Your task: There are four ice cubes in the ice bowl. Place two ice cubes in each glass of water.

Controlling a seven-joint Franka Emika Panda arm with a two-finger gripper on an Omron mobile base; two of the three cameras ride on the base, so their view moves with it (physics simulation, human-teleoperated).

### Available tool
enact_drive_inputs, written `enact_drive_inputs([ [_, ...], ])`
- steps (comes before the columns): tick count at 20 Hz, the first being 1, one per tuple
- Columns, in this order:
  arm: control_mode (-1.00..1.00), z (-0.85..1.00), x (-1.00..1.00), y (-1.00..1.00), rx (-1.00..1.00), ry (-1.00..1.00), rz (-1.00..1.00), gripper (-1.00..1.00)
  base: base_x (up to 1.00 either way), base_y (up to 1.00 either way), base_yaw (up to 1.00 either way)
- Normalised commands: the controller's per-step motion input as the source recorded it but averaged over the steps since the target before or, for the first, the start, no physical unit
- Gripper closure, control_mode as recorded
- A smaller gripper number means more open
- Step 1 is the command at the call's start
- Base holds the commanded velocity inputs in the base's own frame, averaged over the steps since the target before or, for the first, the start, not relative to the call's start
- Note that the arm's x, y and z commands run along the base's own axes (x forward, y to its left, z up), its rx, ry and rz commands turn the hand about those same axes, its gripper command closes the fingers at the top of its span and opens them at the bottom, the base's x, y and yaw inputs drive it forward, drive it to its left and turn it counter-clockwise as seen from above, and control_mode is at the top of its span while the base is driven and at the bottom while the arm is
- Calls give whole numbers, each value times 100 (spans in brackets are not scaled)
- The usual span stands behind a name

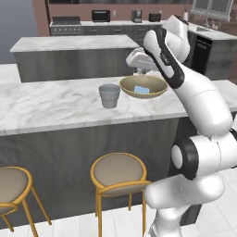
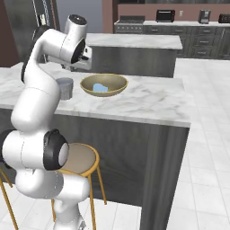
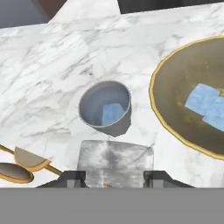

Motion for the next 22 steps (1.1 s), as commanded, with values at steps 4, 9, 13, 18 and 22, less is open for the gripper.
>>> enact_drive_inputs([
  [4, -100, -50, -26, 37, -7, 0, 7, 100, 0, 0, 0],
  [9, -100, -4, 4, 47, -1, 0, 9, 100, 0, 0, 0],
  [13, -100, -2, 28, 39, -3, 6, 5, 100, 0, 0, 0],
  [18, -100, -17, 38, 16, -6, 7, 0, 100, 0, 0, 0],
  [22, -100, -2, 40, 0, -3, 5, 0, 100, 0, 0, 0],
])
